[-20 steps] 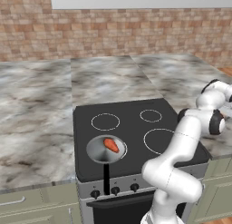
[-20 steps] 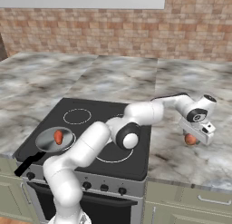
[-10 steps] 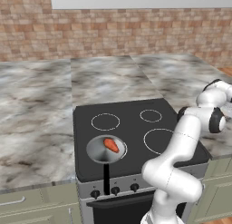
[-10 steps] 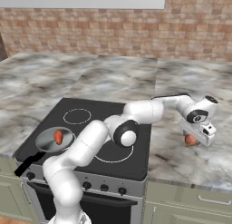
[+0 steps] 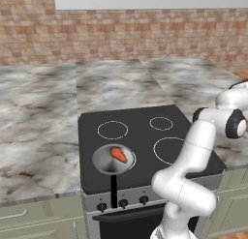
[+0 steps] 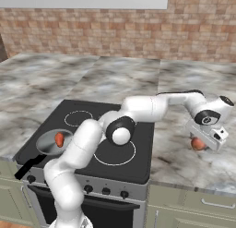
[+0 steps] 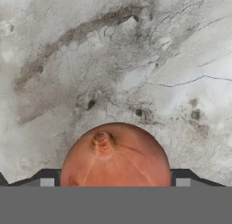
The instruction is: Put the sweet potato and onion in the pan. Then turn on the front left burner and set the heat to medium.
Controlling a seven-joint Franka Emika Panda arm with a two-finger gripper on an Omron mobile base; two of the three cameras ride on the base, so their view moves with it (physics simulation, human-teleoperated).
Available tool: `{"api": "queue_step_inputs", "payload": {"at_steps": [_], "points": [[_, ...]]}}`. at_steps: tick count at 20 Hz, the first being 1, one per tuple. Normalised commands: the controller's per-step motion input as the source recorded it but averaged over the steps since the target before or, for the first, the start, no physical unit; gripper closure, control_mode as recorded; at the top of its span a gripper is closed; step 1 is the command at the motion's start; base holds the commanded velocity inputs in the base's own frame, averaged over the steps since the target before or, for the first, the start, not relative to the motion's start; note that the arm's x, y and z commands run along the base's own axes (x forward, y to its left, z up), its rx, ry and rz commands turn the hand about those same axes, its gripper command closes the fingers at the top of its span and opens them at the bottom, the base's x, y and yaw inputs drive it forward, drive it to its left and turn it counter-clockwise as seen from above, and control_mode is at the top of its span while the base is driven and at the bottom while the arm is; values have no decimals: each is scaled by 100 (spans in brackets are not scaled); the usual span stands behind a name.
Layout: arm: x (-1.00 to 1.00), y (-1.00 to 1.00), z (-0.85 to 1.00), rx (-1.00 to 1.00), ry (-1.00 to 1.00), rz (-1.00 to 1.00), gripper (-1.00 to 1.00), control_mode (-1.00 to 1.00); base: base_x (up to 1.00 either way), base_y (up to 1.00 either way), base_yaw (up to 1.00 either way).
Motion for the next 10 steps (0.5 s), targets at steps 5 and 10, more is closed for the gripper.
{"api": "queue_step_inputs", "payload": {"at_steps": [5,10], "points": [[-48,53,51,0,0,0,100,-100,0,0,0],[-16,80,31,0,0,1,100,-100,0,0,0]]}}
